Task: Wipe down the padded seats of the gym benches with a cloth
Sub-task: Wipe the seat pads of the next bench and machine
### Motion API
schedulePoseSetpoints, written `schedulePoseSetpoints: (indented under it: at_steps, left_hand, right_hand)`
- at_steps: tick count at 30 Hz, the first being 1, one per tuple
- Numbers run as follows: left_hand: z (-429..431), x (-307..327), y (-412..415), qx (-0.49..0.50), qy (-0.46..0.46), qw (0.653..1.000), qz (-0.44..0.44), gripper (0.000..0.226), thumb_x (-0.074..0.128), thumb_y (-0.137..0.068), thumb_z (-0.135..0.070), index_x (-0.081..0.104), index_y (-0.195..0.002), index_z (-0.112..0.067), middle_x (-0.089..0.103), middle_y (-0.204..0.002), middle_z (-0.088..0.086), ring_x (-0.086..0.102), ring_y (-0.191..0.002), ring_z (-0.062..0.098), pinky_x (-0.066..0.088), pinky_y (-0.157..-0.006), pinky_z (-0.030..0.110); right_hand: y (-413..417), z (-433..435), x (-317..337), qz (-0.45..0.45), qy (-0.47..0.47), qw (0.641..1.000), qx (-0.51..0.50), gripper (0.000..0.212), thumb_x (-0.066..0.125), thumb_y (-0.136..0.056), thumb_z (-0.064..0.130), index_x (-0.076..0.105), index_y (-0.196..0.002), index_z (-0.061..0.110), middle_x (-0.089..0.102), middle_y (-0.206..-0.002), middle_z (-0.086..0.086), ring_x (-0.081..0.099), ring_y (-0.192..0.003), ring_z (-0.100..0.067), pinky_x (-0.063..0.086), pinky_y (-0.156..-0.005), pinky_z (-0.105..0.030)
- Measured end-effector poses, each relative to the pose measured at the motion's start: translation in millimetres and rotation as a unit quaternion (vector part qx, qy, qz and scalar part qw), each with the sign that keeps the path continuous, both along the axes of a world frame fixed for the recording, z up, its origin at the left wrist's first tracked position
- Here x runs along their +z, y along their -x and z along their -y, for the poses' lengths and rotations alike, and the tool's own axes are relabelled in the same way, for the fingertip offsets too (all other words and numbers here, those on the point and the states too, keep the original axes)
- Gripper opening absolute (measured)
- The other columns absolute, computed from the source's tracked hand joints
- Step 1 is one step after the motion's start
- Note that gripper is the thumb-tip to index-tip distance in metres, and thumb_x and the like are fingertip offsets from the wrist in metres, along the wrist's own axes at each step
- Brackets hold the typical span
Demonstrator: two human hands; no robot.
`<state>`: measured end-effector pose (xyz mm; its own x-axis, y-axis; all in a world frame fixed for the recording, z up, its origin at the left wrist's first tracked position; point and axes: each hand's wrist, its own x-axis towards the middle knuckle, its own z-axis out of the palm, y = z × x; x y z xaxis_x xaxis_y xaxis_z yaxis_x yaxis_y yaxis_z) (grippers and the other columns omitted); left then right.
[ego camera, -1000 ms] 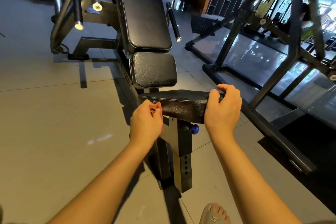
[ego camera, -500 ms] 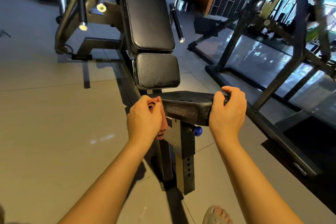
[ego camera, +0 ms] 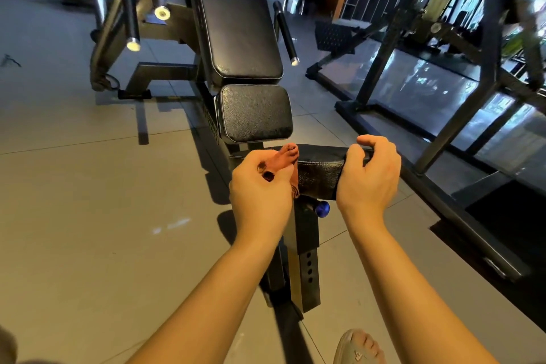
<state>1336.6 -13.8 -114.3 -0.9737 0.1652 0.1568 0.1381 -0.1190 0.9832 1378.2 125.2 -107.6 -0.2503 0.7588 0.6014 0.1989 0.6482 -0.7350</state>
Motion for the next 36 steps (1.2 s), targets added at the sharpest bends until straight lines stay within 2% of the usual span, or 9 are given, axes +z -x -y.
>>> schedulePoseSetpoints:
  at_steps: [6,10,14,18,21,26,30,32,36]
  left_hand:
    - [2,10,-18,-0.053,-0.043,0.997,-0.027,0.016,0.071,-0.093,-0.020,0.071,-0.108,-0.025,0.073,-0.097,-0.008,0.071,-0.095,0.008,0.060,-0.077,0.028]
    - [13,23,-11,-0.163,-0.094,0.981,0.040,0.016,0.068,-0.095,-0.014,0.072,-0.110,-0.018,0.075,-0.098,0.001,0.073,-0.094,0.015,0.060,-0.079,0.029]
    - [35,15,29,-0.026,0.002,0.999,-0.045,0.008,0.073,-0.090,-0.019,0.073,-0.098,-0.021,0.072,-0.089,-0.005,0.069,-0.086,0.009,0.055,-0.077,0.028]
    - [35,-10,33,0.040,0.087,0.995,-0.037,0.006,0.072,-0.091,-0.021,0.068,-0.096,-0.023,0.067,-0.090,-0.010,0.064,-0.087,0.004,0.050,-0.071,0.022]
    - [9,-12,-2,-0.005,0.060,0.994,-0.088,0.009,0.071,-0.093,-0.019,0.066,-0.096,-0.026,0.066,-0.092,-0.013,0.063,-0.087,-0.003,0.049,-0.067,0.013]
    - [0,-2,-36,-0.023,0.027,0.983,-0.181,0.010,0.070,-0.095,-0.019,0.067,-0.104,-0.021,0.066,-0.095,-0.012,0.065,-0.092,0.005,0.052,-0.076,0.015]
    - [-3,-2,16,0.048,0.081,0.992,-0.084,0.008,0.069,-0.095,-0.025,0.064,-0.100,-0.021,0.064,-0.093,-0.009,0.064,-0.090,0.006,0.048,-0.068,0.016]
    - [-6,0,13,0.047,0.063,0.996,-0.046,0.007,0.067,-0.096,-0.028,0.062,-0.100,-0.023,0.063,-0.091,-0.011,0.064,-0.086,0.005,0.051,-0.065,0.015]
    - [-15,10,-38,0.031,-0.003,0.986,-0.162,0.007,0.067,-0.097,-0.026,0.061,-0.101,-0.025,0.065,-0.093,-0.011,0.064,-0.089,0.004,0.051,-0.073,0.015]
  right_hand:
    - [0,3,1,0.001,-0.003,1.000,-0.002,0.027,0.047,-0.091,0.034,0.061,-0.109,0.019,0.053,-0.102,0.010,0.053,-0.103,-0.015,0.048,-0.083,-0.032]
    - [-2,3,4,0.005,-0.001,1.000,0.002,0.026,0.047,-0.091,0.032,0.061,-0.109,0.019,0.053,-0.101,0.009,0.050,-0.100,-0.011,0.046,-0.082,-0.032]
    - [-4,2,4,0.011,0.002,1.000,0.008,0.010,0.054,-0.097,0.025,0.057,-0.107,0.024,0.049,-0.098,0.012,0.046,-0.098,-0.007,0.045,-0.085,-0.031]
    - [-5,2,2,0.008,0.006,1.000,0.006,0.014,0.055,-0.099,0.021,0.061,-0.110,0.017,0.050,-0.101,0.009,0.045,-0.095,-0.005,0.040,-0.083,-0.026]
    - [-4,1,2,0.007,0.003,1.000,0.008,0.014,0.055,-0.098,0.023,0.061,-0.109,0.016,0.050,-0.101,0.009,0.044,-0.096,-0.005,0.040,-0.083,-0.027]
    - [-4,1,2,0.009,-0.003,1.000,0.006,0.014,0.054,-0.097,0.026,0.060,-0.107,0.018,0.050,-0.101,0.010,0.047,-0.098,-0.008,0.044,-0.084,-0.030]
    - [-6,0,2,0.014,-0.010,1.000,0.017,0.012,0.056,-0.099,0.024,0.061,-0.105,0.016,0.051,-0.100,0.008,0.046,-0.098,-0.007,0.039,-0.080,-0.026]
    - [-7,0,1,0.016,-0.018,1.000,0.014,0.012,0.055,-0.099,0.024,0.061,-0.104,0.015,0.052,-0.099,0.007,0.046,-0.097,-0.007,0.037,-0.079,-0.025]
    - [-5,-1,-1,0.005,-0.026,1.000,0.011,0.018,0.051,-0.096,0.030,0.061,-0.101,0.016,0.054,-0.098,0.006,0.047,-0.095,-0.008,0.039,-0.079,-0.025]
